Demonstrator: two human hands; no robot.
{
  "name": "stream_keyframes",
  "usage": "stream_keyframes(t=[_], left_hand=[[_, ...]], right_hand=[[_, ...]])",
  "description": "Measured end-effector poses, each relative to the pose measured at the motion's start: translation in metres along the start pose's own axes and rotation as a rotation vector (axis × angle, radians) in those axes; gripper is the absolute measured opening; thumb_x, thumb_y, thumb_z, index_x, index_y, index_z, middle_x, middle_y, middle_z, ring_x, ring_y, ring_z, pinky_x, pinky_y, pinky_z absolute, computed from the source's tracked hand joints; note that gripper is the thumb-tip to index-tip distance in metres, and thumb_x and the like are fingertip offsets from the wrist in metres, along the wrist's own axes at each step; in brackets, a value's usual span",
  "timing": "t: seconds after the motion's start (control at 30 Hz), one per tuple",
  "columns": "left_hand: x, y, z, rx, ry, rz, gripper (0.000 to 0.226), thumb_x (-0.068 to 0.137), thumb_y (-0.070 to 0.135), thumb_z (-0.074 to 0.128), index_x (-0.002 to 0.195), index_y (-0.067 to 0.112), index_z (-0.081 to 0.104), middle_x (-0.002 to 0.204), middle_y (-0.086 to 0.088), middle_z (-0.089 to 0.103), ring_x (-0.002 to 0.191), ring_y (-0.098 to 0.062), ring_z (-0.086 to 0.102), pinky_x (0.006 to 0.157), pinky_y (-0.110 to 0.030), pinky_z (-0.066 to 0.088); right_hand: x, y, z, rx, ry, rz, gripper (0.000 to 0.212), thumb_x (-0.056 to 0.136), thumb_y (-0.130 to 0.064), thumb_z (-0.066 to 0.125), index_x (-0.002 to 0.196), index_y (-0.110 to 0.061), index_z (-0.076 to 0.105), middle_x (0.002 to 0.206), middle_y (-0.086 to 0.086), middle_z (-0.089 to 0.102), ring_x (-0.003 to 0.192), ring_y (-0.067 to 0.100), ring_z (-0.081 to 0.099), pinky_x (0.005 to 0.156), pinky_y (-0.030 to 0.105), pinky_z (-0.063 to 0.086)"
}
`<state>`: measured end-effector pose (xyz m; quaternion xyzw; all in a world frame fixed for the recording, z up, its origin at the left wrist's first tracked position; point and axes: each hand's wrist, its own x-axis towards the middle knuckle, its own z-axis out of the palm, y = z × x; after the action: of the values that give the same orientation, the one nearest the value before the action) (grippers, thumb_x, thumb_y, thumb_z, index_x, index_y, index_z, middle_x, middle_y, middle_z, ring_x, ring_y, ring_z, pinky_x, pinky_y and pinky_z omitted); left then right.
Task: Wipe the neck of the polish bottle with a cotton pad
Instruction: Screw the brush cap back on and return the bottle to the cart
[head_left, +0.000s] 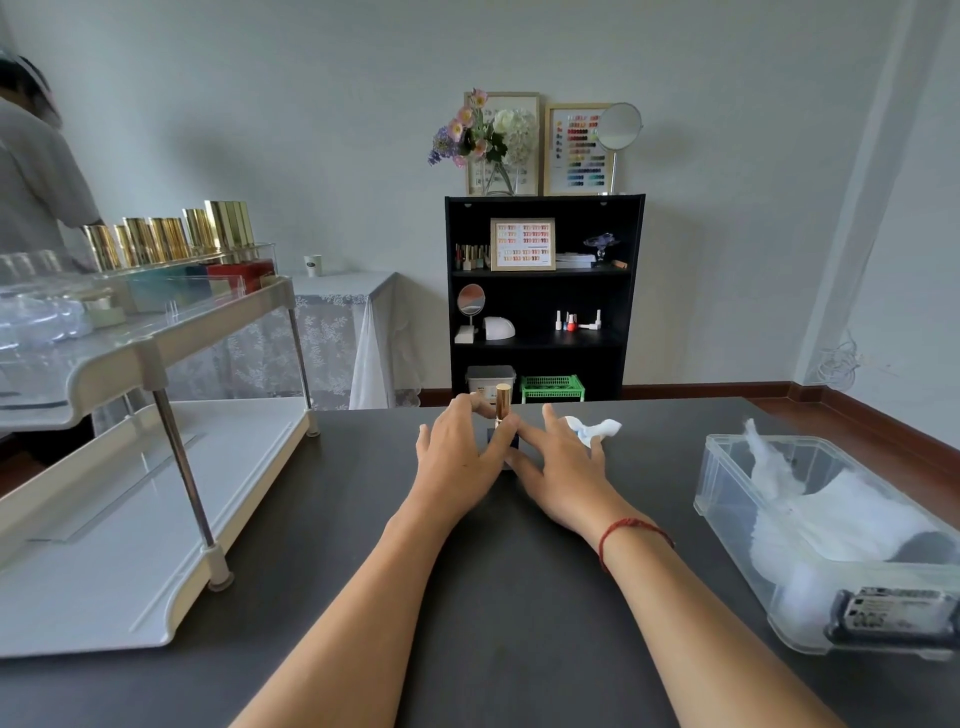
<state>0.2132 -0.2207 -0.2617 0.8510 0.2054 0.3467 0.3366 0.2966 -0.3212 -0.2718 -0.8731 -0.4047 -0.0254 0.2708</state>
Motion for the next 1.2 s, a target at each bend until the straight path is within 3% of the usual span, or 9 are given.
stream_keyframes(t=[0.1,0.2,0.33,0.47,0.67,0.8,0.9,1.1,1.2], left_hand=[[0.003,-0.003,0.002,-0.009,-0.034,0.02,0.013,0.096,0.04,0.048,0.105,0.032,0.05,0.125,0.007,0.059,0.126,-0.019,0.049,0.115,-0.054,0.021],[0.004,-0.004,0.004,0.046,-0.051,0.041,0.029,0.095,0.046,0.045,0.115,0.027,0.055,0.138,0.004,0.054,0.139,-0.019,0.037,0.118,-0.055,0.015],[0.004,-0.003,0.001,0.065,0.006,0.055,0.015,0.093,0.047,0.051,0.098,0.032,0.05,0.132,0.007,0.055,0.139,-0.019,0.037,0.116,-0.055,0.02],[0.004,-0.003,-0.002,0.039,-0.078,0.085,0.014,0.097,0.034,0.051,0.102,0.023,0.058,0.14,-0.007,0.051,0.142,-0.028,0.032,0.114,-0.053,0.026],[0.007,0.002,-0.006,0.062,-0.18,0.176,0.017,0.1,0.02,0.044,0.1,0.012,0.059,0.109,-0.007,0.05,0.102,-0.024,0.053,0.099,-0.05,0.043],[0.01,-0.002,-0.006,0.086,-0.243,0.111,0.025,0.102,0.025,0.041,0.116,0.014,0.059,0.143,-0.012,0.045,0.141,-0.035,0.029,0.114,-0.054,0.027],[0.004,-0.005,-0.007,-0.031,-0.224,0.093,0.03,0.1,0.03,0.044,0.126,0.021,0.055,0.15,0.0,0.042,0.148,-0.024,0.016,0.119,-0.047,0.019],[-0.002,-0.009,-0.009,-0.154,-0.243,0.02,0.043,0.093,0.013,0.058,0.134,0.02,0.048,0.132,-0.003,0.058,0.116,-0.012,0.057,0.089,-0.011,0.044],[-0.008,-0.011,-0.014,-0.059,-0.148,0.035,0.036,0.089,0.016,0.064,0.123,0.02,0.058,0.117,-0.002,0.065,0.09,-0.006,0.062,0.077,-0.014,0.051]], right_hand=[[0.0,0.001,0.0,0.013,0.004,0.001,0.038,0.097,-0.047,0.036,0.134,-0.055,0.031,0.16,0.006,0.009,0.148,0.028,0.003,0.115,0.056,-0.002],[0.0,0.002,0.0,0.002,0.002,0.003,0.039,0.098,-0.046,0.035,0.136,-0.052,0.032,0.16,0.005,0.01,0.148,0.028,0.003,0.115,0.056,-0.003],[0.0,0.001,0.001,0.003,0.003,0.003,0.038,0.097,-0.046,0.036,0.135,-0.051,0.033,0.16,0.005,0.01,0.147,0.028,0.003,0.115,0.056,-0.001],[-0.001,0.0,-0.001,0.0,-0.002,0.001,0.036,0.098,-0.044,0.035,0.133,-0.049,0.037,0.159,0.004,0.013,0.147,0.028,0.006,0.114,0.057,0.001],[-0.001,-0.003,-0.002,-0.027,-0.031,0.002,0.034,0.099,-0.042,0.032,0.132,-0.047,0.038,0.159,0.003,0.015,0.147,0.026,0.006,0.114,0.059,-0.001],[-0.002,-0.003,-0.004,-0.023,-0.039,0.006,0.037,0.099,-0.042,0.032,0.136,-0.046,0.035,0.159,0.003,0.016,0.147,0.025,0.007,0.115,0.058,-0.001],[-0.004,-0.005,-0.006,-0.016,-0.048,-0.003,0.042,0.099,-0.041,0.035,0.14,-0.044,0.029,0.159,0.004,0.015,0.147,0.025,0.009,0.116,0.055,0.001],[-0.016,-0.004,-0.014,0.086,-0.085,0.06,0.064,0.096,-0.028,0.046,0.15,-0.03,0.01,0.16,-0.001,0.008,0.147,0.026,0.006,0.118,0.046,0.003],[-0.018,-0.004,-0.013,0.03,-0.066,0.049,0.057,0.096,-0.026,0.042,0.149,-0.025,0.018,0.159,0.002,0.016,0.146,0.025,0.012,0.118,0.045,0.006]])
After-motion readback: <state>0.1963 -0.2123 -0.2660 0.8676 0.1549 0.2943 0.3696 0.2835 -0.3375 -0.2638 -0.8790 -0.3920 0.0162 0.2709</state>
